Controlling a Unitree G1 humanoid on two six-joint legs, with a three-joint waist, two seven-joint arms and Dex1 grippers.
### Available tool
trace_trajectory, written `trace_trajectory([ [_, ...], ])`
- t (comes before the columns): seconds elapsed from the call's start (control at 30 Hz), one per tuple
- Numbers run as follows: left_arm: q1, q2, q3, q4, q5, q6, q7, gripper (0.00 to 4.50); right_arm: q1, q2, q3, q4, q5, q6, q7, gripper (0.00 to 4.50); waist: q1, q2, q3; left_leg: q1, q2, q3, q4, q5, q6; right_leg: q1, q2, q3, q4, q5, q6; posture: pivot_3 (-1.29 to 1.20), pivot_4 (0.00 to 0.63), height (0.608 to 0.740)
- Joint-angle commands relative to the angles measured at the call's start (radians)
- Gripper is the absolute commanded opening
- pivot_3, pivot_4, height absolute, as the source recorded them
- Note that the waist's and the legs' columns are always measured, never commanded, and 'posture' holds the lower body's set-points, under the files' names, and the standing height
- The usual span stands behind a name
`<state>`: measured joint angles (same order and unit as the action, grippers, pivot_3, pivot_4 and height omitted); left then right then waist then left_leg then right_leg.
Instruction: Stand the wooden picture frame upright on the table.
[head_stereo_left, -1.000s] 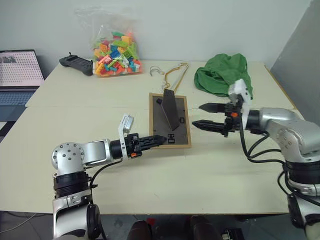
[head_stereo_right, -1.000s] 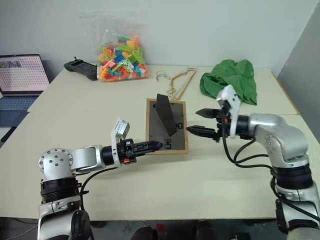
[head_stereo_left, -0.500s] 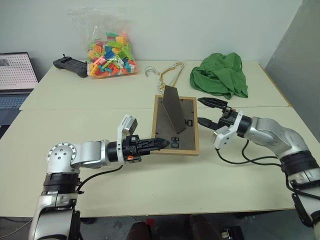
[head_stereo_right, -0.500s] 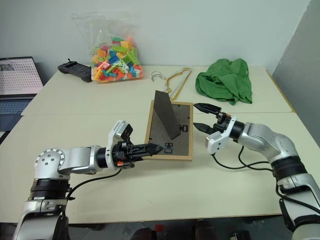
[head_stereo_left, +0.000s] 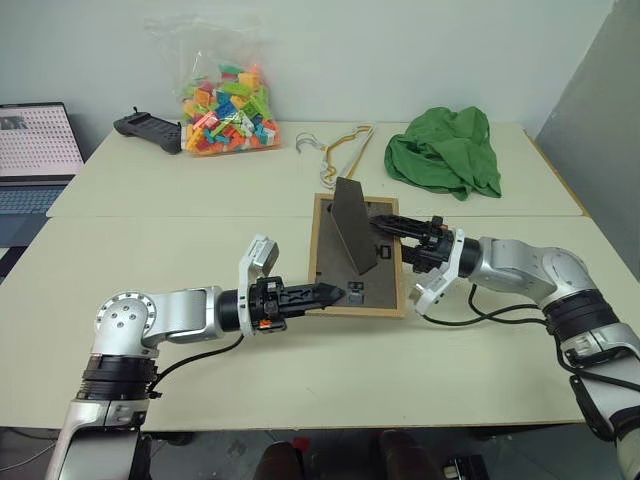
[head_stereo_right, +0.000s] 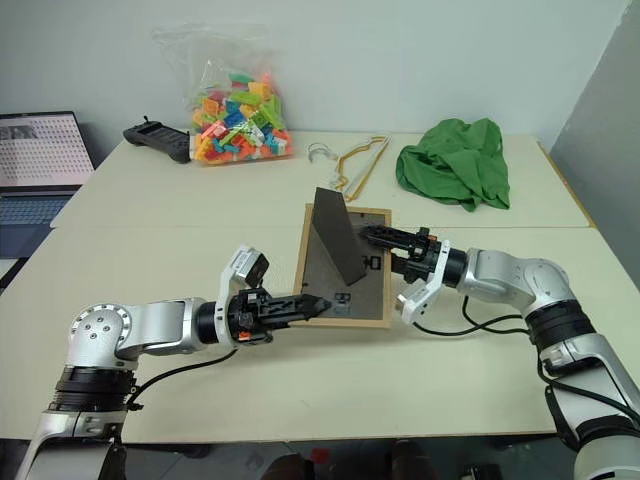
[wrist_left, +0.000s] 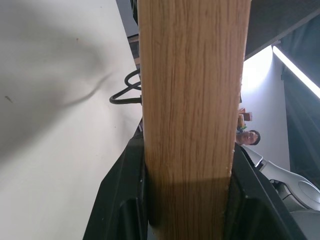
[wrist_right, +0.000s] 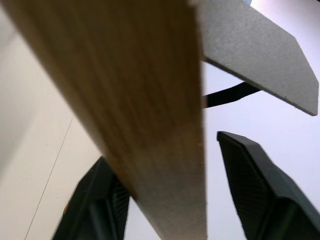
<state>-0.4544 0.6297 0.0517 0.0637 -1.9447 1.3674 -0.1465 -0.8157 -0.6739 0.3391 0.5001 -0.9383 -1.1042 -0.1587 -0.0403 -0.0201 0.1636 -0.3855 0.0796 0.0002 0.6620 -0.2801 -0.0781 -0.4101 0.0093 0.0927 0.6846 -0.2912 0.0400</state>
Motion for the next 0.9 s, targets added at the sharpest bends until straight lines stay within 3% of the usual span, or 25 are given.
trace_trajectory([
  [0.03, 0.013, 0.018, -0.010, -0.072, -0.028, -0.015, -0.032, 1.29, -0.041, -0.015, -0.011, -0.002, 0.020, -0.010, -0.033, 1.84, 0.000, 0.000, 0.000, 0.000, 0.000, 0.000, 0.000, 0.000, 0.000, 0.000, 0.000, 0.000, 0.000, 0.000, 0.000, 0.00, 0.150, 0.740],
  [0.1, 0.022, 0.025, -0.008, -0.095, -0.028, -0.036, -0.026, 2.00, -0.044, -0.018, -0.008, 0.003, 0.028, -0.022, -0.030, 1.49, 0.000, 0.000, 0.000, 0.000, 0.000, 0.000, 0.000, 0.000, 0.000, 0.000, 0.000, 0.000, 0.000, 0.000, 0.000, 0.00, 0.150, 0.740],
  [0.23, 0.006, 0.058, 0.029, -0.066, -0.023, -0.108, 0.011, 2.81, -0.053, -0.025, 0.000, 0.063, 0.137, -0.047, 0.041, 1.30, -0.001, 0.000, 0.000, 0.001, 0.000, 0.001, 0.000, 0.000, 0.000, 0.000, 0.000, 0.001, 0.001, 0.000, 0.000, 0.00, 0.150, 0.740],
  [0.33, -0.025, 0.141, 0.078, -0.067, 0.204, -0.146, -0.084, 3.36, -0.053, -0.014, 0.029, 0.156, 0.367, -0.039, 0.222, 1.30, -0.002, -0.001, 0.000, 0.001, 0.000, 0.000, 0.000, 0.000, 0.000, 0.001, 0.000, 0.000, 0.001, 0.000, 0.000, 0.00, 0.150, 0.740],
  [0.43, -0.038, 0.217, 0.138, -0.094, 0.394, -0.245, -0.137, 4.01, 0.013, 0.042, 0.047, 0.104, 0.852, 0.234, 0.674, 1.30, -0.013, -0.001, 0.000, 0.003, 0.000, 0.000, -0.001, 0.000, 0.001, 0.003, 0.000, 0.000, -0.001, 0.000, 0.000, 0.00, 0.150, 0.740],
  [0.5, -0.012, 0.246, 0.164, -0.174, 0.480, -0.282, -0.144, 4.45, 0.040, 0.077, 0.016, 0.016, 1.084, 0.495, 0.906, 1.30, -0.016, 0.000, 0.001, 0.003, 0.001, 0.000, -0.001, 0.000, 0.001, 0.004, -0.001, -0.001, -0.002, 0.000, 0.000, 0.00, 0.150, 0.740],
  [0.6, 0.085, 0.250, 0.167, -0.376, 0.651, -0.373, -0.136, 4.50, 0.028, 0.132, -0.039, -0.071, 1.319, 0.914, 1.087, 1.30, -0.017, 0.001, 0.001, 0.002, 0.002, 0.000, -0.001, 0.000, 0.000, 0.004, -0.002, -0.001, -0.002, 0.000, 0.000, 0.00, 0.150, 0.740],
  [0.7, 0.187, 0.233, 0.116, -0.553, 0.832, -0.477, -0.158, 4.50, -0.033, 0.197, -0.089, -0.043, 1.441, 1.250, 1.170, 1.30, -0.013, 0.001, 0.001, 0.002, 0.002, 0.000, -0.001, 0.000, 0.000, 0.004, -0.002, -0.002, -0.002, 0.000, 0.000, 0.00, 0.150, 0.740],
  [0.77, 0.231, 0.209, 0.081, -0.611, 0.928, -0.535, -0.166, 4.50, -0.073, 0.237, -0.113, 0.021, 1.458, 1.364, 1.204, 1.30, -0.008, 0.001, 0.001, 0.002, 0.001, 0.000, -0.001, 0.000, 0.000, 0.003, -0.001, -0.002, -0.001, 0.000, 0.000, 0.00, 0.150, 0.740],
  [0.9, 0.335, 0.180, -0.009, -0.641, 1.176, -0.683, -0.192, 4.50, -0.135, 0.321, -0.125, 0.245, 1.385, 1.397, 1.237, 1.30, -0.006, 0.001, 0.001, 0.003, 0.001, 0.001, -0.001, -0.002, 0.004, 0.003, 0.000, -0.001, -0.002, 0.000, 0.000, 0.00, 0.150, 0.740],
])
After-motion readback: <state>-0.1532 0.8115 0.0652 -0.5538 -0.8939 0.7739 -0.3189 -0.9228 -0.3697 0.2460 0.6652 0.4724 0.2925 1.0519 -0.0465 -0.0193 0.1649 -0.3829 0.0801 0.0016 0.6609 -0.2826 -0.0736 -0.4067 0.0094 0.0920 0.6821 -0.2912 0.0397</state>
